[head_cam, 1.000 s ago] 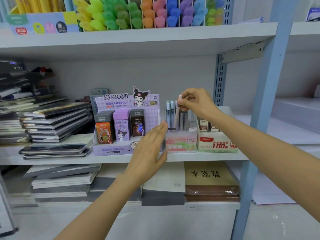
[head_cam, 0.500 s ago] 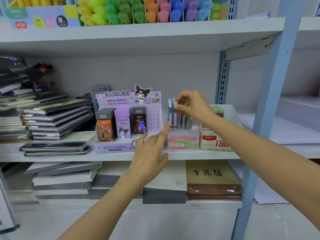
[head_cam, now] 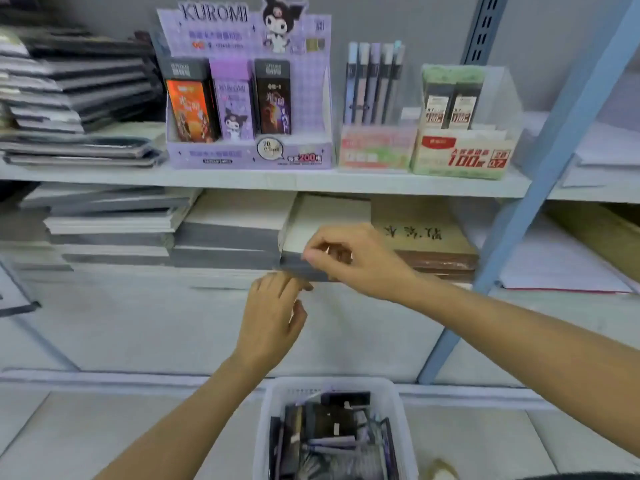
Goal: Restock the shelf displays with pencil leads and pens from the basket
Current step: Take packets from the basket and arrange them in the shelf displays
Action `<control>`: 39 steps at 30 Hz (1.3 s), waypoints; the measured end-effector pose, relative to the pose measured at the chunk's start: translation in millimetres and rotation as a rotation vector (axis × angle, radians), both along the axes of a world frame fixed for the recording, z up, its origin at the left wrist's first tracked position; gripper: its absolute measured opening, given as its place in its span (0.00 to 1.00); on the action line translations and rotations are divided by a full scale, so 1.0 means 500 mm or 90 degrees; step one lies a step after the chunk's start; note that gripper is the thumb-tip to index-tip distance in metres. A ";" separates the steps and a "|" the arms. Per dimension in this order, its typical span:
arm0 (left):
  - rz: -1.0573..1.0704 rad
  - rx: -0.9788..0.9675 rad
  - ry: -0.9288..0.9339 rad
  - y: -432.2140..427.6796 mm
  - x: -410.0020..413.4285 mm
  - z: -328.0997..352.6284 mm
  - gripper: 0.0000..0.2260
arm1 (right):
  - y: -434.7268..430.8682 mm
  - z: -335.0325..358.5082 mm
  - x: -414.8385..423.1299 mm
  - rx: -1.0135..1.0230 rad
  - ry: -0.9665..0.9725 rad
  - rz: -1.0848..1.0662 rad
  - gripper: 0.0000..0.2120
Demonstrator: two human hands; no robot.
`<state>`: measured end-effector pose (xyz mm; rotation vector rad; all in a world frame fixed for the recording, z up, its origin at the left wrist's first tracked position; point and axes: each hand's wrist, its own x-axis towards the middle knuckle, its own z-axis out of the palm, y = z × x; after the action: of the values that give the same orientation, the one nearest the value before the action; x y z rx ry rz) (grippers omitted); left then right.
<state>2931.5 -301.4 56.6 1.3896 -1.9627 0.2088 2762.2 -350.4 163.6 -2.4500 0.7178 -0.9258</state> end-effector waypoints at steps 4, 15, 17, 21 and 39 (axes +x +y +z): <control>0.047 0.326 -0.016 0.063 0.023 -0.222 0.13 | -0.013 -0.280 0.008 0.194 0.222 0.004 0.07; 0.104 0.656 -0.166 0.166 0.061 -0.504 0.27 | 0.063 -0.779 -0.059 0.442 0.509 -0.136 0.28; 0.105 0.645 -0.140 0.168 0.058 -0.510 0.26 | 0.085 -0.810 -0.067 0.427 0.524 -0.136 0.32; 0.111 0.636 -0.122 0.167 0.050 -0.516 0.25 | 0.100 -0.832 -0.072 0.461 0.493 -0.126 0.38; 0.131 0.583 0.216 0.143 0.005 -0.473 0.10 | 0.039 -0.748 -0.087 0.660 0.358 -0.060 0.12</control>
<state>2934.0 -229.7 -179.8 2.0121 -1.6614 -0.8852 2718.8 -331.1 -210.2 -1.6896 1.1305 0.1767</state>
